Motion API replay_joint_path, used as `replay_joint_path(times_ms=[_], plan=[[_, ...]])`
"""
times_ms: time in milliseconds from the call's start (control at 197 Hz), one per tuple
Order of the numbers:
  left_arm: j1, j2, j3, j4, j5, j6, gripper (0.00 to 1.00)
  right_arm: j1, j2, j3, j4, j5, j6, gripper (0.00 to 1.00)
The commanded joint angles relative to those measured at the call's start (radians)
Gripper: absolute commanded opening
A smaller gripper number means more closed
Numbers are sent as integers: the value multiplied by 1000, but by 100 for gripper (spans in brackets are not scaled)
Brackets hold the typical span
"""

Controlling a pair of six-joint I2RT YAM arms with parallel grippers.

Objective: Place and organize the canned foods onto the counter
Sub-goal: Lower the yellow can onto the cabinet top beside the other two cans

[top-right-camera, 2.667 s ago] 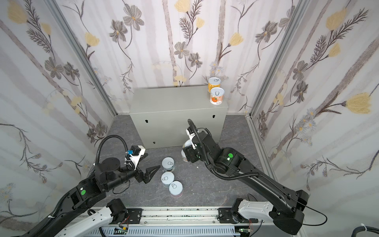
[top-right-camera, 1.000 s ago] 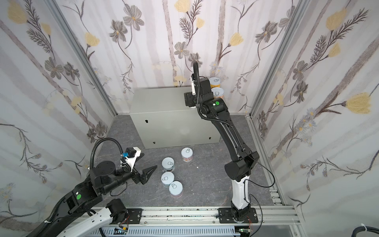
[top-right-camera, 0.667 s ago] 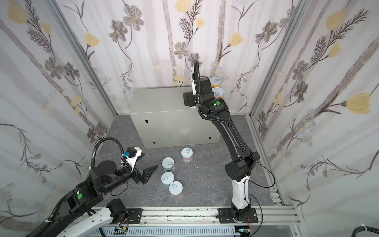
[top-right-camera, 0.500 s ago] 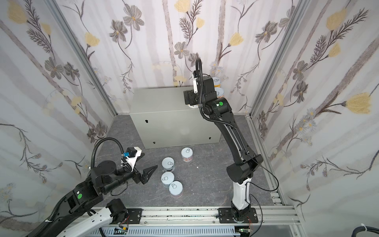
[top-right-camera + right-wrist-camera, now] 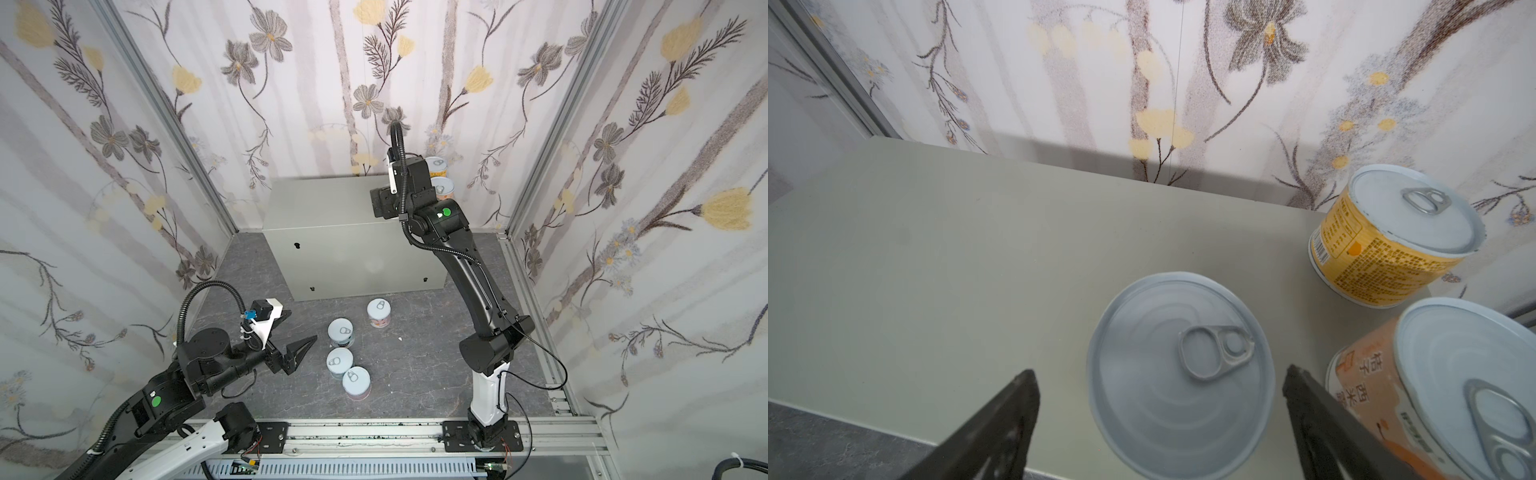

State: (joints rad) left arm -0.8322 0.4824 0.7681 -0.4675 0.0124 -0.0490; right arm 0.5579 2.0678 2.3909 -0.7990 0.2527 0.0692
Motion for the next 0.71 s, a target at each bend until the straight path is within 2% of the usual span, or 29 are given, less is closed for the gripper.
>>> replay_joint_path(times_ms=[0,213,548,705], plan=[[-2,-5,-2,33,4,4,100,-1,11,3,26,29,-13,85],[0,-10,-3,32,0,5,100,-4,30,4,42,53,-18,75],[0,-7,-4,33,-9,5,100,-53,76,5,133,44,-42,71],[-1,-5,-6,36,-11,6,100,-75,116,58,145,35,-63,71]])
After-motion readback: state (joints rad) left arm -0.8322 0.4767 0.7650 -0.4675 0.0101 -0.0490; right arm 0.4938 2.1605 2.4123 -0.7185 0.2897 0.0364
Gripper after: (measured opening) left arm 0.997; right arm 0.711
